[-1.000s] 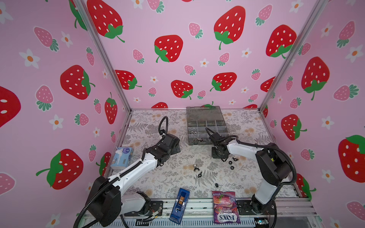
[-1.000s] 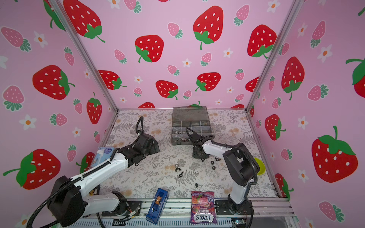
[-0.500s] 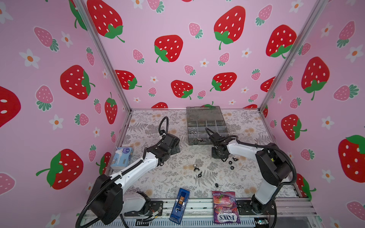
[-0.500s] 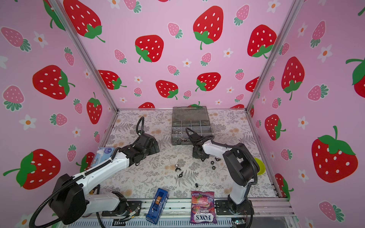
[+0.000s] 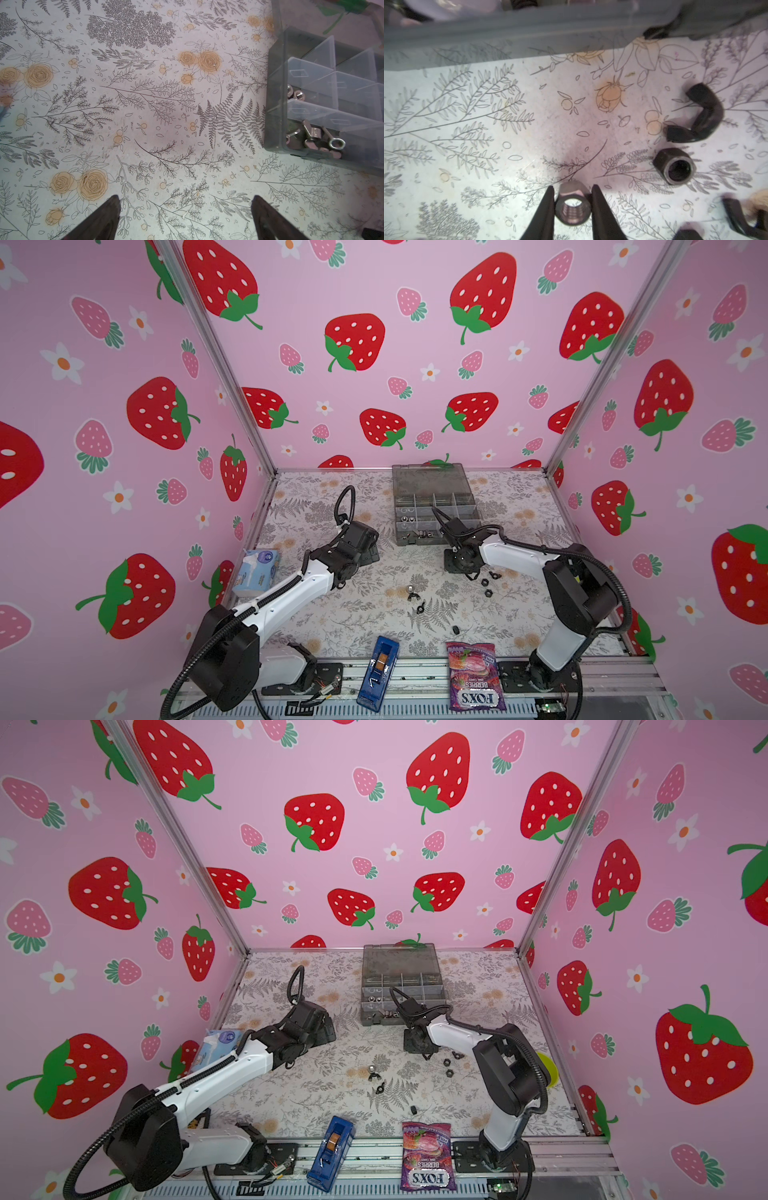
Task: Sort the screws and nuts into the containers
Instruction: 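Lift and carry the nut with the right gripper over the nut compartment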
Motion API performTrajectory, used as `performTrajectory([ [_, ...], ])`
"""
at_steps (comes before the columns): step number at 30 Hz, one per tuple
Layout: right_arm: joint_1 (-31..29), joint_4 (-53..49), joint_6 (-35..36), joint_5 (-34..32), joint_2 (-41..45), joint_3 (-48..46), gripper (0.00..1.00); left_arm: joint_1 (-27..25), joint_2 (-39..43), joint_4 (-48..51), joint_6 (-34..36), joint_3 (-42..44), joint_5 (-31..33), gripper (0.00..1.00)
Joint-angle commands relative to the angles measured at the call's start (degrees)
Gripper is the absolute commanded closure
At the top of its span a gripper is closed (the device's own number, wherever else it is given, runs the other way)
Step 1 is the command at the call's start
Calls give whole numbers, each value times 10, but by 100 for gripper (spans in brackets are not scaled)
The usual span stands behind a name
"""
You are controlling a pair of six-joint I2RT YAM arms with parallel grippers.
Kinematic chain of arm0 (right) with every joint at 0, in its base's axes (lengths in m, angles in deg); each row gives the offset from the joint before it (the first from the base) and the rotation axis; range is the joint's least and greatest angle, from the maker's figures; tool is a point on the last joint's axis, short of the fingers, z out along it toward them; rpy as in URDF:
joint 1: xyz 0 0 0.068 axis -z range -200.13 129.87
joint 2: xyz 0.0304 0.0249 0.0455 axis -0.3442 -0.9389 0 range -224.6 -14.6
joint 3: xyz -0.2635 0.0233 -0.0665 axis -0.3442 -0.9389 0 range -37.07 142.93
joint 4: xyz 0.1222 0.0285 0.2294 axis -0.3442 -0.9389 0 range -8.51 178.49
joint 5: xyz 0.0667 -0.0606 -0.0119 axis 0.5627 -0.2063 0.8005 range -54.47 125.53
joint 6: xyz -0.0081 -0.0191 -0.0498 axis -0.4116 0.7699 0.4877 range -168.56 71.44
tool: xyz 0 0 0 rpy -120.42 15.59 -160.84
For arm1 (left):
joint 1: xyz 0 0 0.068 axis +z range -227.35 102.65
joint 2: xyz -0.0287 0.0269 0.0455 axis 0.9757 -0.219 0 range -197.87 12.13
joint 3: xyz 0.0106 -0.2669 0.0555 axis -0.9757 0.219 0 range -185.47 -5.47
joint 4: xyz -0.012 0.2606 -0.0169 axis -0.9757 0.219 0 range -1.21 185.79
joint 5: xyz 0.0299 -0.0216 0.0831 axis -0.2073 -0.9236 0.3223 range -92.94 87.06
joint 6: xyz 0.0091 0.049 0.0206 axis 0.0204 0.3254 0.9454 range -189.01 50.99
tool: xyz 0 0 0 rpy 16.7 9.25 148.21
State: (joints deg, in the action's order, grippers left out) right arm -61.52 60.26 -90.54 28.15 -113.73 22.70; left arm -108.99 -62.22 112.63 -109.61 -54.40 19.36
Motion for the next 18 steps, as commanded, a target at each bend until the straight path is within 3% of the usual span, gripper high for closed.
performTrajectory([
  [1, -8, 4, 8, 8, 15, -4, 82, 3, -4, 4, -11, -11, 12, 1],
  [9, -35, 12, 31, -1, 20, 33, 84, 3, -4, 3, -14, -8, 13, 1],
  [18, -45, 30, 72, -21, -10, 139, 84, 3, -5, 2, -12, -8, 12, 1],
])
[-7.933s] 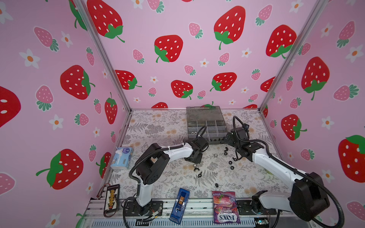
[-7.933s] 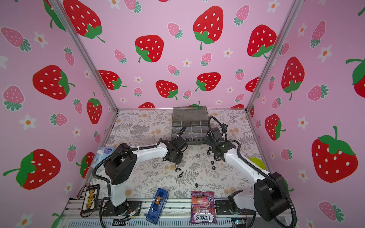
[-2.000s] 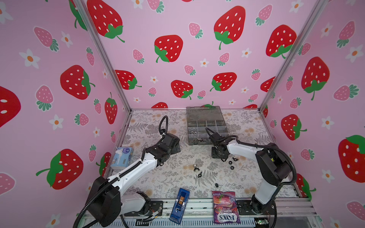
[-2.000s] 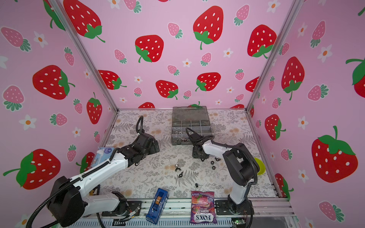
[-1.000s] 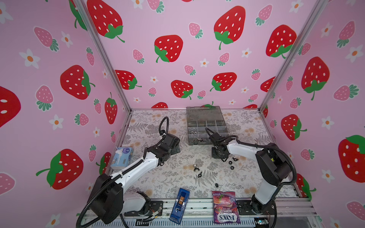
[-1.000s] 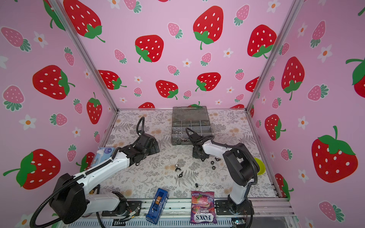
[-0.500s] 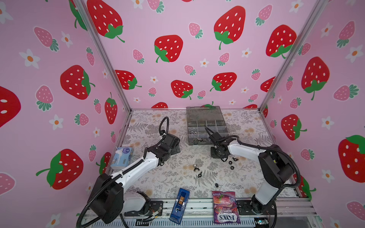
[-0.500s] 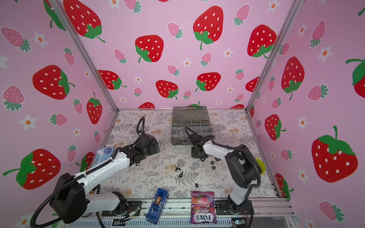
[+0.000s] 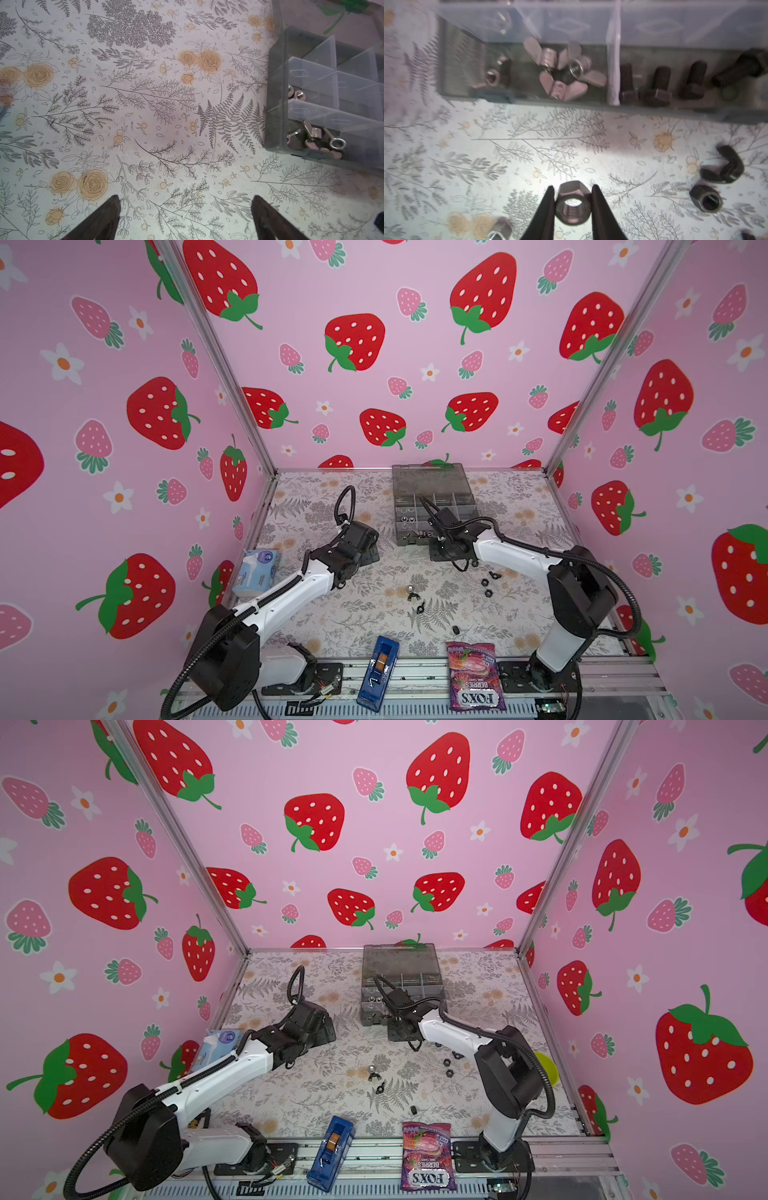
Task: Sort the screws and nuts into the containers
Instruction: 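Lift and carry the nut with the right gripper over the nut compartment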
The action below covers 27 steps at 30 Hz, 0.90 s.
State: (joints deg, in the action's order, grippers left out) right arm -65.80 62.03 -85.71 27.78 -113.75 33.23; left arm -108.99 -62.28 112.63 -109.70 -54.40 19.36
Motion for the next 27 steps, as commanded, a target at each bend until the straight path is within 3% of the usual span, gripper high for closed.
performTrajectory([
  [1, -2, 15, 30, -19, -19, 52, 84, 3, -5, 3, -10, -8, 12, 1],
  [14, -1, -17, 106, -33, -214, 336, 83, 3, 7, 5, -3, -4, 14, 1],
  [27, 9, -36, 109, -16, -314, 412, 81, 3, 23, 10, -4, 5, 9, 1],
])
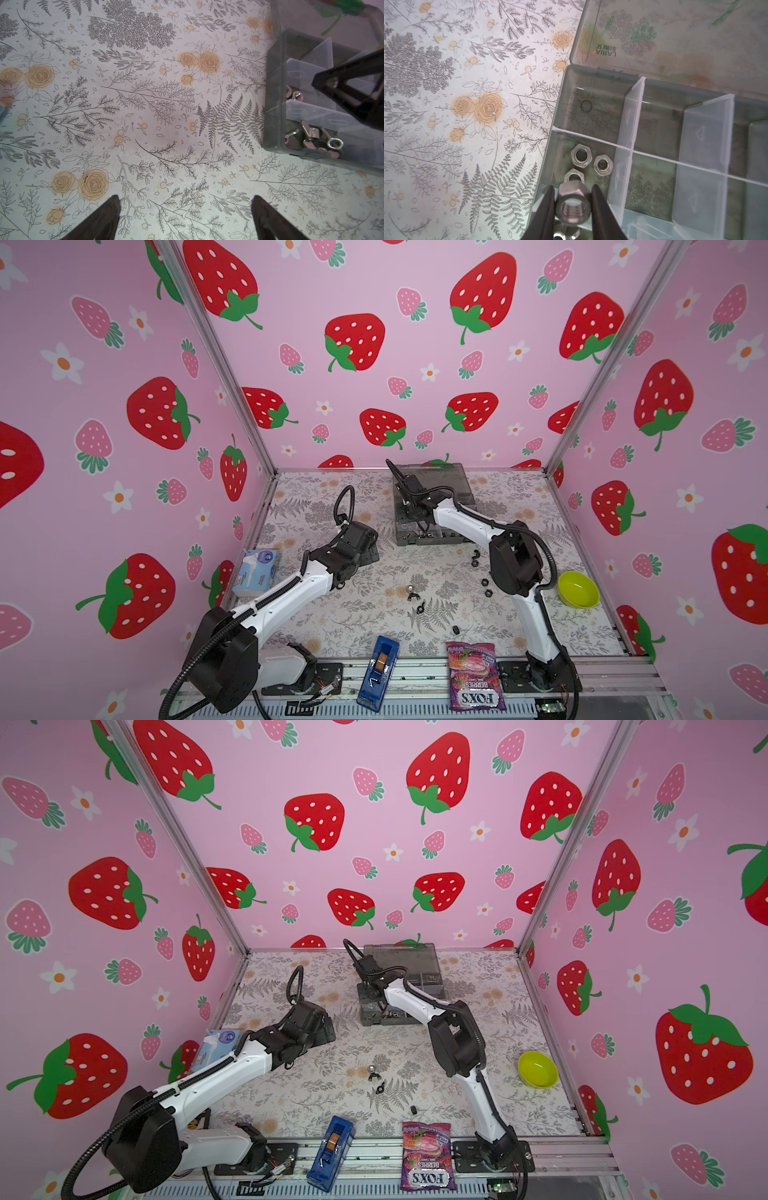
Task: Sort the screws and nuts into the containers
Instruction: 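Lift and carry the nut with the right gripper over the nut compartment, then open the right gripper to drop the nut beside the other nuts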
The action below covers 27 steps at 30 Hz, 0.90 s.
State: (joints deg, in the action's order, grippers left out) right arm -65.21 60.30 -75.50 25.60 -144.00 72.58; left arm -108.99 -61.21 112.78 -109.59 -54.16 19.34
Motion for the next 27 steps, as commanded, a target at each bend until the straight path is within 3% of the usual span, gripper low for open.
performTrajectory([
  [1, 4, -19, 7, 7, -13, 20, 79, 3, 13, 10, -4, 1, 9, 1],
  [11, 9, -24, 6, 10, -16, 22, 56, 3, 14, 15, -2, 0, -1, 1],
  [16, 9, -26, 4, 7, 3, 20, 53, 3, 21, 15, -2, 6, -10, 1],
  [25, 11, -1, -8, -37, 120, -65, 49, -9, 32, 19, 10, 13, -53, 1],
  [27, 15, 15, -19, -49, 158, -111, 43, -20, 27, 23, 12, 9, -66, 1],
])
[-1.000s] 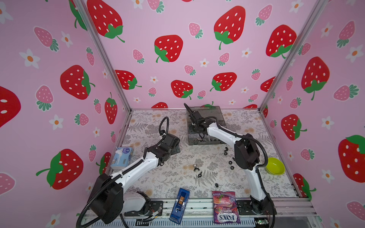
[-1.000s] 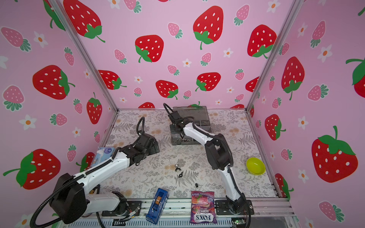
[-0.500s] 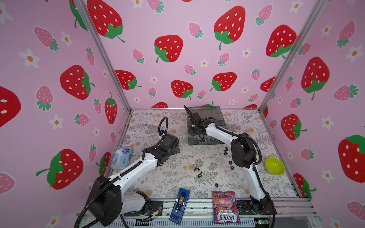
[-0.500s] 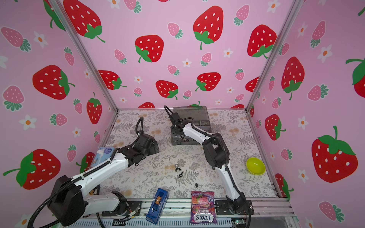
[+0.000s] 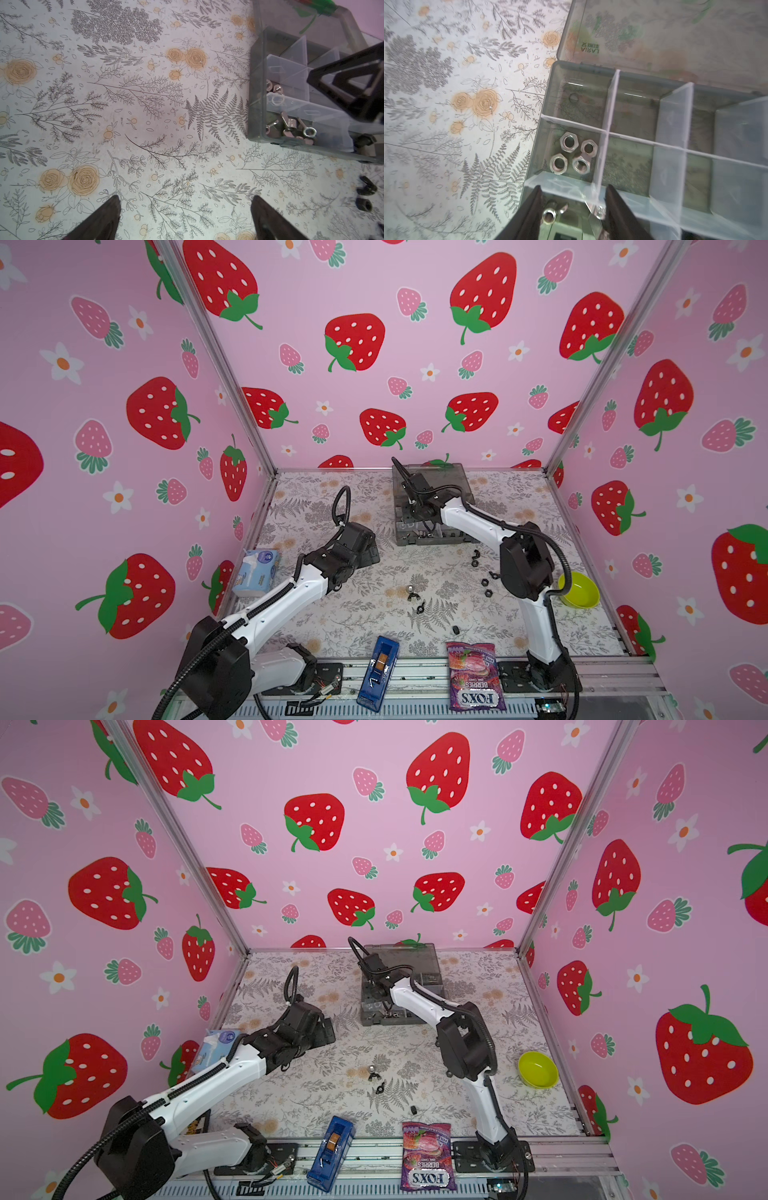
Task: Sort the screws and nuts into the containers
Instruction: 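Open the right gripper to drop the nut beside the other nuts, then move the right gripper back toward the pile while the left gripper grasps another silver nut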
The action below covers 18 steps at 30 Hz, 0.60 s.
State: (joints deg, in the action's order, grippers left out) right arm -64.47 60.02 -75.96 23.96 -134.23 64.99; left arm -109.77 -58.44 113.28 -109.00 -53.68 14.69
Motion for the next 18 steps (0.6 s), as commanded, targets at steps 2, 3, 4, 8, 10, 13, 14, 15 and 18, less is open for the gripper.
performTrajectory([
  [2, 15, 35, -30, -43, 105, -91, 39, -29, -10, 21, 8, -1, -33, 1],
  [3, 18, 40, -38, -47, 123, -116, 37, -39, -16, 22, 10, -5, -38, 1],
  [4, 24, 48, -48, -53, 146, -146, 35, -51, -24, 24, 12, -10, -41, 1],
  [8, 47, 66, -87, -76, 230, -256, 15, -98, -67, 36, 25, -37, -52, 1],
  [10, 61, 73, -107, -85, 271, -306, 0, -122, -97, 44, 34, -56, -57, 0],
  [13, 74, 74, -126, -106, 322, -356, 0, -151, -142, 51, 44, -81, -68, 2],
  [14, 77, 74, -130, -112, 335, -367, 0, -159, -155, 53, 47, -88, -71, 3],
  [15, 80, 75, -134, -118, 347, -378, 0, -165, -170, 56, 50, -97, -73, 5],
  [18, 85, 78, -141, -127, 376, -399, 0, -182, -209, 66, 60, -121, -76, 9],
])
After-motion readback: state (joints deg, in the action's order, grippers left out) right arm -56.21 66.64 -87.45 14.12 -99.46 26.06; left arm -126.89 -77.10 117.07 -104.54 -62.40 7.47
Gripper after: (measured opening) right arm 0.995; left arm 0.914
